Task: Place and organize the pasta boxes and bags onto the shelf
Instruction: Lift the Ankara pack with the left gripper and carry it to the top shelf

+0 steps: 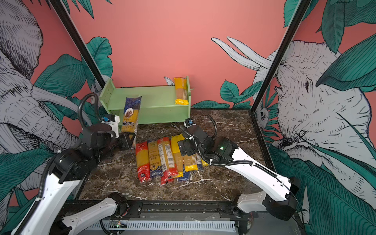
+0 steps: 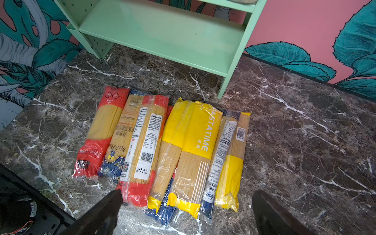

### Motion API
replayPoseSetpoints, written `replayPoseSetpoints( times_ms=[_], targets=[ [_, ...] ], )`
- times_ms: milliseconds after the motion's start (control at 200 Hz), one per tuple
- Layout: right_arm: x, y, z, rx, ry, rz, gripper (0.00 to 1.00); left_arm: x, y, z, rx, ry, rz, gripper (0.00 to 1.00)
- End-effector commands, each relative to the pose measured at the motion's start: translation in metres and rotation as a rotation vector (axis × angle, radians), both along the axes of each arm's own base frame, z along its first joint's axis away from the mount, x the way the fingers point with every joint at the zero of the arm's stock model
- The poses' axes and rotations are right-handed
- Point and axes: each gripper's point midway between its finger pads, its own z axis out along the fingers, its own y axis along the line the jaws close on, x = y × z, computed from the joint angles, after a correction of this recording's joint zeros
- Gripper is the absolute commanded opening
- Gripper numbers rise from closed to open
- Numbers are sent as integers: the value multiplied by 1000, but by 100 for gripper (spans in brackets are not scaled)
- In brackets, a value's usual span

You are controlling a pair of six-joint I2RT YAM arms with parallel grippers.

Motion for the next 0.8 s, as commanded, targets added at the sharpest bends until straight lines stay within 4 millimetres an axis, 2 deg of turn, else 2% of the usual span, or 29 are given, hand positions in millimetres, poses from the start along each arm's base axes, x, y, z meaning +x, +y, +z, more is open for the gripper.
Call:
replayPoseSetpoints(
  times_ms=[0,255,465,595,795],
  targets=[
    [-1,-8,29,31,-67,-6,99,36,-23,65,-65,-205,-22,0],
    [5,-15,44,5,-119,-25,99,109,-52,103,-56,-318,12,0],
    [15,-21,56,-24,-172,-63,99,178,-74,103,-111,-360,73,0],
    [24,-28,62,-28,-187,-94,99,218,-96,101,-150,-364,71,0],
    [36,-41,65,-35,-186,-134,99,262,-126,108,-200,-371,45,0]
  ],
)
